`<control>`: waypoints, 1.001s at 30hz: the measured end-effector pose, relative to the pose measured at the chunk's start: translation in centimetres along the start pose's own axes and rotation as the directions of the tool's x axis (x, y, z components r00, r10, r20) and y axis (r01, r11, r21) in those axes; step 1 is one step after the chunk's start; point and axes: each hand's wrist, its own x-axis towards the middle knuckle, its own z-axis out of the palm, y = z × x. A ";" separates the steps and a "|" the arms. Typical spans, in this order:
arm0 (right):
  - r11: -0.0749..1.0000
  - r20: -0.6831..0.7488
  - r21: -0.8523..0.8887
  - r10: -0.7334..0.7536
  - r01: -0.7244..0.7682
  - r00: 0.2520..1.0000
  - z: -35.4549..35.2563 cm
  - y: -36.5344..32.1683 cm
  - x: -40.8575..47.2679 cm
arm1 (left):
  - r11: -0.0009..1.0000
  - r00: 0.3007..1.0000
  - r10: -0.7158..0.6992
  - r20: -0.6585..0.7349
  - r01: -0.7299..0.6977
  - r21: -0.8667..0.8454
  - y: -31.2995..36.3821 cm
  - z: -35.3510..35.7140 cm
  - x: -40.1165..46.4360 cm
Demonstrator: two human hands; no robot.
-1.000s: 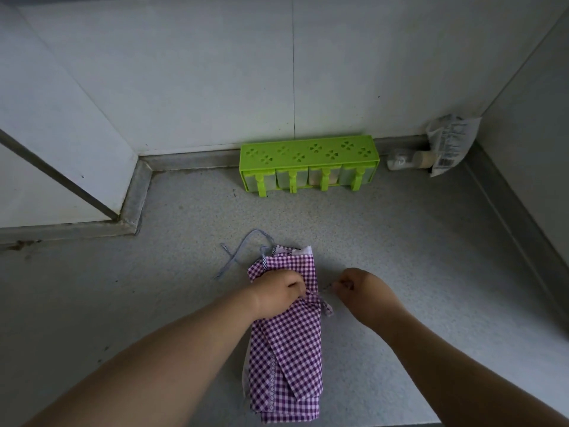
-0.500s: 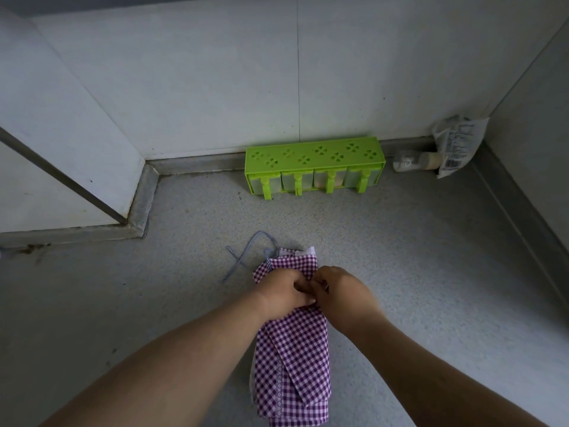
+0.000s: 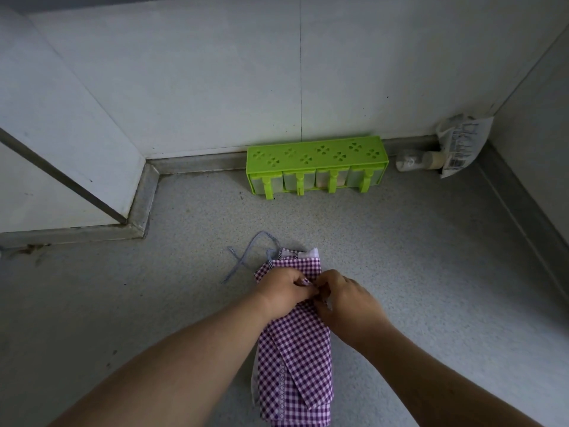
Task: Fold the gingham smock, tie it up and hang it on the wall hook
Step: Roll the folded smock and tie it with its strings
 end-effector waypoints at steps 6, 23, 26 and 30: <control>0.987 -0.033 -0.143 -0.076 0.070 0.997 0.1 1.3 0.2 | 0.996 0.999 0.038 0.017 -0.040 0.085 -0.4 -0.4 -0.4; 0.971 -0.195 -0.061 -0.237 0.230 0.952 0.0 -0.3 2.4 | 0.895 0.954 0.290 -0.082 -0.240 0.377 0.0 0.0 -1.5; 0.974 -0.125 0.046 -0.215 0.222 0.969 0.4 0.3 2.0 | 0.894 0.947 0.311 -0.086 -0.261 0.364 -0.1 -0.1 -1.3; 0.981 0.007 0.108 -0.163 0.161 0.987 1.3 1.3 1.7 | 0.905 0.949 0.312 -0.052 -0.280 0.321 0.1 -0.5 -1.2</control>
